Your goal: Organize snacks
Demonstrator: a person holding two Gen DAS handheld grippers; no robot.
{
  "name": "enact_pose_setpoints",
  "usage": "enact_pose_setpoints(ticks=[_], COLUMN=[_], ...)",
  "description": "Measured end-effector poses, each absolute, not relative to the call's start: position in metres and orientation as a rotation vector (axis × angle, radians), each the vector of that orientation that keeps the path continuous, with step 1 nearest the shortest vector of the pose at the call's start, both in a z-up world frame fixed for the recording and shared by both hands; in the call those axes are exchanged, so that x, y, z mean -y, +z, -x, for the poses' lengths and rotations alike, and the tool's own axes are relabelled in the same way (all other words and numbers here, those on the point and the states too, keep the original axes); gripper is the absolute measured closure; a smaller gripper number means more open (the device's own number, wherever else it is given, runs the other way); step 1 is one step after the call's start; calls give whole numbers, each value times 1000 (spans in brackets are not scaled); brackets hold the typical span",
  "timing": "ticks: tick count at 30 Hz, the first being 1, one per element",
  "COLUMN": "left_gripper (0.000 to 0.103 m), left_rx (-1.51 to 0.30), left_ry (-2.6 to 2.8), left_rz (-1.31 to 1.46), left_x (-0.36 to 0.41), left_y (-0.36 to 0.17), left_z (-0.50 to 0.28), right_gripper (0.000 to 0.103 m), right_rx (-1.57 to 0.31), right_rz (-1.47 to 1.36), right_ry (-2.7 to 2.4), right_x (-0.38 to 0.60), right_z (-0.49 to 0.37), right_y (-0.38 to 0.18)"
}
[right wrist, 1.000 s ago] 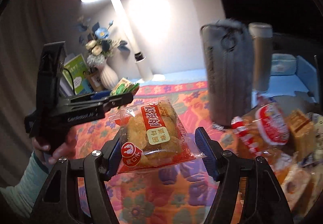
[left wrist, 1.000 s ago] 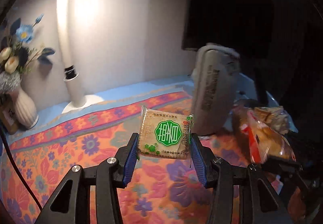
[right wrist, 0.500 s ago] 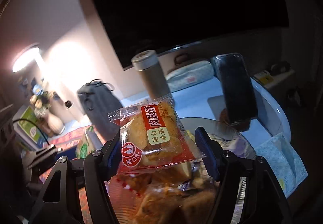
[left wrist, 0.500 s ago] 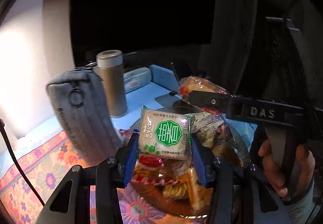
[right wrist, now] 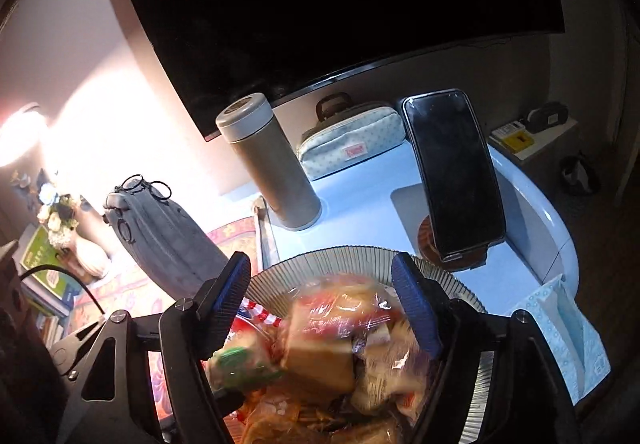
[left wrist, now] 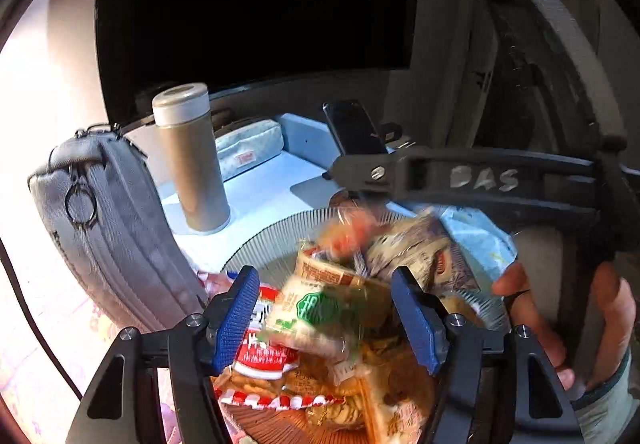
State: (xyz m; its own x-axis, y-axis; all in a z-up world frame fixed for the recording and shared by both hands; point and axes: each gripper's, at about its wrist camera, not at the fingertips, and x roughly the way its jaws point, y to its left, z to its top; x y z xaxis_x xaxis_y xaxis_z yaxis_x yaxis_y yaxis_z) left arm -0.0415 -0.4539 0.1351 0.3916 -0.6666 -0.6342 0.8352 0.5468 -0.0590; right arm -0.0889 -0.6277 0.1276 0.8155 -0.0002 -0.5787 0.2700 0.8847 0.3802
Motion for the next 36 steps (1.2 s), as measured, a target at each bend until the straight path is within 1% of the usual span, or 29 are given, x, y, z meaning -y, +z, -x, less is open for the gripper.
enact_pose_setpoints(ticks=[10, 16, 19, 22, 24, 26, 29, 36], left_gripper=[37, 37, 36, 33, 28, 26, 21, 17], left_rx=[-653, -613, -594, -576, -564, -550, -536, -544], left_ry=[-953, -895, -853, -793, -745, -691, -593, -403], left_rz=[-223, -174, -151, -132, -111, -96, -82, -33], left_x=[407, 356, 327, 293, 266, 238, 193, 101], left_y=[149, 163, 169, 174, 176, 176, 174, 159], left_z=[42, 51, 54, 56, 56, 57, 60, 61], right_gripper=[30, 29, 27, 27, 27, 26, 26, 26], right_rx=[-583, -570, -568, -577, -587, -602, -638, -717], right_rz=[-493, -455, -424, -389, -369, -347, -317, -255], right_ry=[-125, -82, -49, 1, 31, 73, 134, 263], right_x=[616, 580, 555, 523, 500, 474, 433, 340], right_z=[112, 119, 119, 114, 110, 103, 90, 63], right_y=[135, 148, 154, 157, 156, 153, 144, 123])
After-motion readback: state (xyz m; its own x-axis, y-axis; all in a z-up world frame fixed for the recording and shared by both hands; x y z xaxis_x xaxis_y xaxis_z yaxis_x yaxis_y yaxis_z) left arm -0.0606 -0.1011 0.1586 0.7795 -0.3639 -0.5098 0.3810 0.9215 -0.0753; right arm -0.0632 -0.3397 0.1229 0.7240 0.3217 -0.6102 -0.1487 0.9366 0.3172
